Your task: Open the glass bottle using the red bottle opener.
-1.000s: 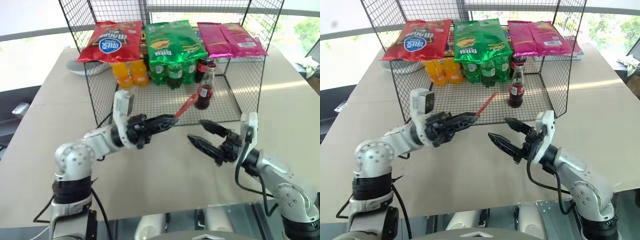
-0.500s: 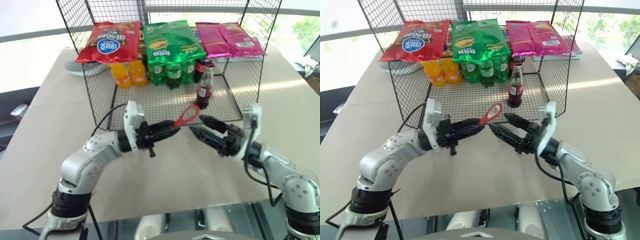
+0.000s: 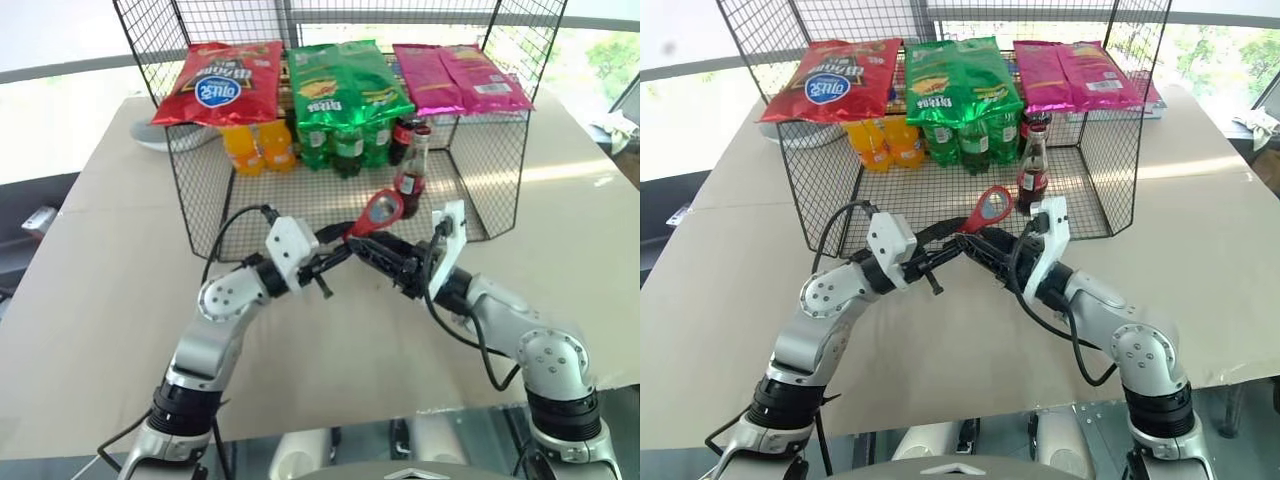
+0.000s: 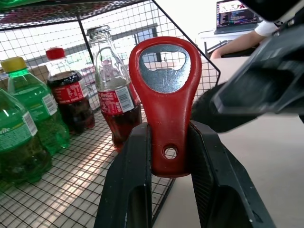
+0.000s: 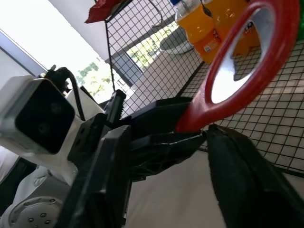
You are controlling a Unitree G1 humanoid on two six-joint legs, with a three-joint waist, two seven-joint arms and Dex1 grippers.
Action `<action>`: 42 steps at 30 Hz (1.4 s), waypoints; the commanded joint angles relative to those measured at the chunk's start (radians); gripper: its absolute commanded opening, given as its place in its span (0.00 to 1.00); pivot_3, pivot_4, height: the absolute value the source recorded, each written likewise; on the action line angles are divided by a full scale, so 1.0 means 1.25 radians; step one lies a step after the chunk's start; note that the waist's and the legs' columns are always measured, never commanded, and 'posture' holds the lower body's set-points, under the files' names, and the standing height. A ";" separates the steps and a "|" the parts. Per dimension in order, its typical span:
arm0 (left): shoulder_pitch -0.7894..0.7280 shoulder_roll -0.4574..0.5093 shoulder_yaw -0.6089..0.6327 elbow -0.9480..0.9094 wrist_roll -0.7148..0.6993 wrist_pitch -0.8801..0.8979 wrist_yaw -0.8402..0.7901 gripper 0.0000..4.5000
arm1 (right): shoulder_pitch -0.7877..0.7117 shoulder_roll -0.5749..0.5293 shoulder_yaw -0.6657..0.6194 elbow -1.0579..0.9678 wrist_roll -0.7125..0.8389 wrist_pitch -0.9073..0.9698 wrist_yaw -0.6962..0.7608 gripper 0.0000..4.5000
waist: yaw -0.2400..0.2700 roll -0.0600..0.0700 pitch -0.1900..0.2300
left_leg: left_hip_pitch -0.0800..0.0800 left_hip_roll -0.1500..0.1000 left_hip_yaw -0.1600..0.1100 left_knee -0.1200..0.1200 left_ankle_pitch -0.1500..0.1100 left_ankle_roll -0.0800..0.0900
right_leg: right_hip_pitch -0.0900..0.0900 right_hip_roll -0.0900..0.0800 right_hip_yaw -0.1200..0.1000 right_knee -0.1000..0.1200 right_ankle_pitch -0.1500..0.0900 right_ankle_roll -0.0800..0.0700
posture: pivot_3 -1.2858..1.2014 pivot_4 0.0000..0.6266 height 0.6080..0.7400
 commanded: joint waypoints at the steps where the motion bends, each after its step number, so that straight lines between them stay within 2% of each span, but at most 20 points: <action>1: 0.012 0.001 0.004 -0.020 0.012 -0.038 0.001 0.11 | -0.023 0.019 0.000 -0.007 0.002 0.000 -0.014 0.53 | 0.000 0.000 0.000 | 0.000 0.000 0.000 0.000 0.000 0.000 | 0.000 0.000 0.000 0.000 0.000 0.000 | 0.52 0.24 1.00; 10: 0.031 0.010 0.009 -0.005 0.011 -0.067 -0.017 0.11 | -0.033 0.034 -0.017 -0.002 0.012 0.002 -0.032 0.53 | 0.000 0.000 0.000 | 0.000 0.000 0.000 0.000 0.000 0.001 | 0.000 0.003 0.000 0.001 0.000 0.000 | 0.52 0.24 1.00; 15: 0.032 0.009 0.007 -0.007 0.012 -0.072 -0.014 0.11 | -0.030 0.036 -0.015 -0.002 0.019 0.009 -0.028 0.02 | -0.001 0.000 0.000 | 0.000 0.000 0.000 0.000 0.000 0.001 | 0.000 0.003 0.000 0.001 0.000 0.000 | 0.52 0.24 1.00; 19: 0.028 0.006 0.009 -0.003 0.016 -0.074 -0.004 0.11 | -0.030 0.031 -0.013 0.000 0.019 0.016 -0.021 0.02 | -0.001 0.000 0.000 | 0.000 0.000 0.000 0.000 0.000 0.001 | 0.000 0.004 0.000 0.001 0.000 0.000 | 0.52 0.24 1.00; 21: 0.026 0.018 0.018 -0.011 -0.053 -0.014 -0.044 0.11 | -0.032 0.029 -0.014 0.002 0.017 0.018 -0.017 0.02 | -0.001 0.000 0.000 | 0.000 0.000 0.000 0.000 -0.001 0.001 | 0.000 0.004 0.000 0.001 0.000 0.000 | 0.52 0.24 1.00; 25: 0.050 0.067 0.050 -0.067 -0.226 0.109 -0.129 0.53 | -0.040 0.012 -0.020 0.011 0.009 0.023 -0.001 0.00 | -0.004 0.001 0.000 | 0.000 0.000 -0.001 0.000 -0.001 0.001 | 0.000 0.004 0.000 0.001 0.000 0.000 | 0.52 0.24 1.00; 27: 0.071 0.113 0.099 -0.089 -0.343 0.202 -0.167 0.74 | -0.044 -0.016 -0.025 0.017 0.004 0.034 0.023 0.00 | -0.009 0.001 0.000 | 0.000 0.001 -0.001 0.000 -0.001 0.001 | 0.000 0.004 0.000 0.001 0.000 0.000 | 0.52 0.24 1.00; 28: 0.078 0.139 0.131 -0.093 -0.402 0.246 -0.184 0.81 | -0.047 -0.036 -0.025 0.020 0.002 0.043 0.043 0.00 | -0.012 0.001 0.000 | 0.000 0.001 -0.001 0.000 -0.001 0.001 | 0.000 0.004 0.000 0.000 0.000 0.000 | 0.52 0.24 1.00; 31: 0.056 0.193 0.212 -0.073 -0.548 0.366 -0.186 0.81 | -0.053 -0.101 -0.012 0.019 -0.007 0.065 0.112 0.00 | -0.014 0.001 0.001 | 0.000 0.001 -0.002 0.000 -0.001 0.001 | 0.000 0.004 -0.001 0.000 0.000 0.000 | 0.52 0.24 1.00; 35: -0.010 0.227 0.238 -0.041 -0.620 0.458 -0.183 0.81 | -0.059 -0.189 0.036 -0.003 -0.047 0.078 0.227 0.00 | -0.013 0.001 0.001 | 0.000 0.000 -0.002 0.000 -0.001 0.001 | 0.000 0.005 -0.002 0.000 0.000 0.000 | 0.52 0.24 1.00; 38: -0.070 0.234 0.188 -0.037 -0.614 0.520 -0.187 0.81 | -0.083 -0.254 0.105 -0.010 -0.111 0.068 0.333 0.00 | -0.015 0.000 0.001 | 0.000 0.000 -0.002 0.000 -0.001 0.001 | 0.001 0.005 -0.002 0.000 0.000 0.000 | 0.52 0.24 1.00; 42: -0.102 0.220 0.162 -0.043 -0.614 0.558 -0.190 0.81 | -0.105 -0.258 0.131 -0.005 -0.143 0.056 0.384 0.00 | -0.020 0.000 0.001 | 0.000 0.000 -0.002 0.000 -0.001 0.001 | 0.000 0.005 -0.002 0.000 0.000 0.000 | 0.52 0.24 1.00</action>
